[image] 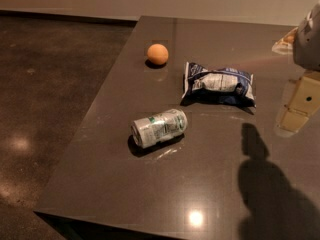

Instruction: Pick 7up can

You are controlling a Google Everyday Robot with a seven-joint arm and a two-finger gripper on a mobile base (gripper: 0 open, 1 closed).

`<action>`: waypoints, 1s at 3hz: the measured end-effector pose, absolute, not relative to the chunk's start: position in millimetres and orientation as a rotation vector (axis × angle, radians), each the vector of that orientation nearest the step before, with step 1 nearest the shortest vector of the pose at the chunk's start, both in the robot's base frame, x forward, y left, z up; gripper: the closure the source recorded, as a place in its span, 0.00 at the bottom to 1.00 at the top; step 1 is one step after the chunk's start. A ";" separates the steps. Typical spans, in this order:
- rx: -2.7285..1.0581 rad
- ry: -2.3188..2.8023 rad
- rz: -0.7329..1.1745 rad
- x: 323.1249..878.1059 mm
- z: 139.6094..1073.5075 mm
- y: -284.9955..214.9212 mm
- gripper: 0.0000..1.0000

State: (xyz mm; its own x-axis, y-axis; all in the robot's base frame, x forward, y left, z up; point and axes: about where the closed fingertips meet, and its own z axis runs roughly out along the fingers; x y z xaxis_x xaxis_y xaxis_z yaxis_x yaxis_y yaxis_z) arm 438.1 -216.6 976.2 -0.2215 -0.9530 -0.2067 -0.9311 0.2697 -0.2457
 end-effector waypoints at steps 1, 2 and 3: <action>-1.740 2.224 -0.091 440.2 975.7 -213.5 0.00; -1.776 2.205 -0.074 445.2 974.1 -206.4 0.00; -1.867 2.150 -0.035 454.9 957.3 -180.8 0.00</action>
Offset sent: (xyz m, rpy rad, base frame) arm 0.0118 0.0177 -0.0091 0.0019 0.0557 0.0822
